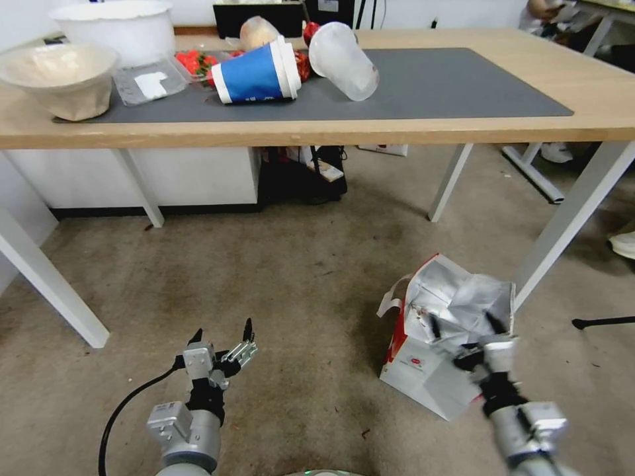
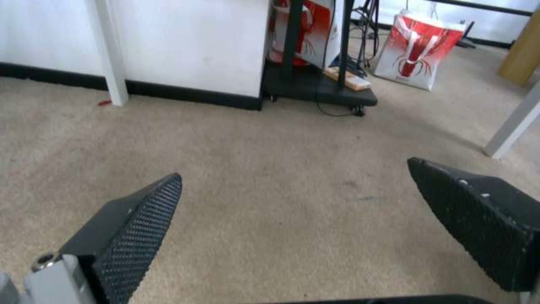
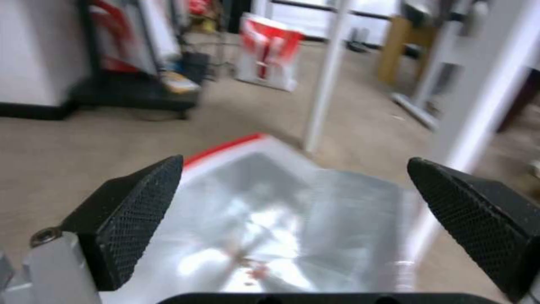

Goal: Pick up the food delivery bag from the floor and place it on the table.

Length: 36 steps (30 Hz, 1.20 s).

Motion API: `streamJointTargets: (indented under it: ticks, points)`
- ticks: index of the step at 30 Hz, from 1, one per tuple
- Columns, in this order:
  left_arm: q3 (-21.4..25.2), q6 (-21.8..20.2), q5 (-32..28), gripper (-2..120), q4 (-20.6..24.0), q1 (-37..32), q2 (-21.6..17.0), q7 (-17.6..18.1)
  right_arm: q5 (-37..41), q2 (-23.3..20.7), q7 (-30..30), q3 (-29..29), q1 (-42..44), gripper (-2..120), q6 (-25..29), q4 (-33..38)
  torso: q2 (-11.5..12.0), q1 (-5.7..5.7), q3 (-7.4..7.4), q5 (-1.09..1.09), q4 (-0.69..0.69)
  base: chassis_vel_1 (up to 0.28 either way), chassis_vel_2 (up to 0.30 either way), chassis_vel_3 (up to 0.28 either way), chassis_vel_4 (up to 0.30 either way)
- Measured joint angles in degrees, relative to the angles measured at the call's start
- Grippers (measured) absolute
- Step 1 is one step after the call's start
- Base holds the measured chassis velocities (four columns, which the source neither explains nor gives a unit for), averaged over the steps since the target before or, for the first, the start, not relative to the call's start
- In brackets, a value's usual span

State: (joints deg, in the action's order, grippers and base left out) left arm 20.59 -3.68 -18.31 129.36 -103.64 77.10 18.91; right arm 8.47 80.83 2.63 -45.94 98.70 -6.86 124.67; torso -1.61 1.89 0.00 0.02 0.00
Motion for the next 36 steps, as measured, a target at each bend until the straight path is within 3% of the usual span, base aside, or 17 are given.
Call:
streamJointTargets:
  ticks: [5, 13, 25, 36]
  points:
    - [0.0, -0.5, 0.7, 100, -0.2, 0.3, -0.6, 0.1, 6.4, -7.6, -7.0, -1.5, -6.3, 100, -7.0, -5.2, -0.1, 0.02, 0.0, -0.01, 0.01, 0.0, 0.0, 0.0, 0.0]
    - [-0.2, -0.4, 0.7, 100, -1.3, 0.8, -0.6, 0.0, 12.0, -15.1, -11.9, 1.1, -13.6, 100, -14.0, -13.0, -0.1, 0.03, 0.0, -0.02, 0.0, 0.0, 0.0, 0.0, 0.0]
    - [-0.1, 0.9, 0.5, 100, -3.3, 1.5, -0.2, 0.3, 13.8, -18.2, -15.2, 7.9, -23.1, 100, -17.6, -26.4, -0.2, 0.04, 0.0, -0.02, 0.01, 0.0, 0.0, 0.0, 0.0]
    - [0.0, 1.4, 0.5, 100, -3.7, 1.4, 0.2, 0.5, 16.1, -18.4, -14.2, 9.1, -25.5, 100, -19.1, -30.5, -0.2, 0.04, 0.0, -0.02, 0.0, 0.0, 0.0, 0.0, 0.0]
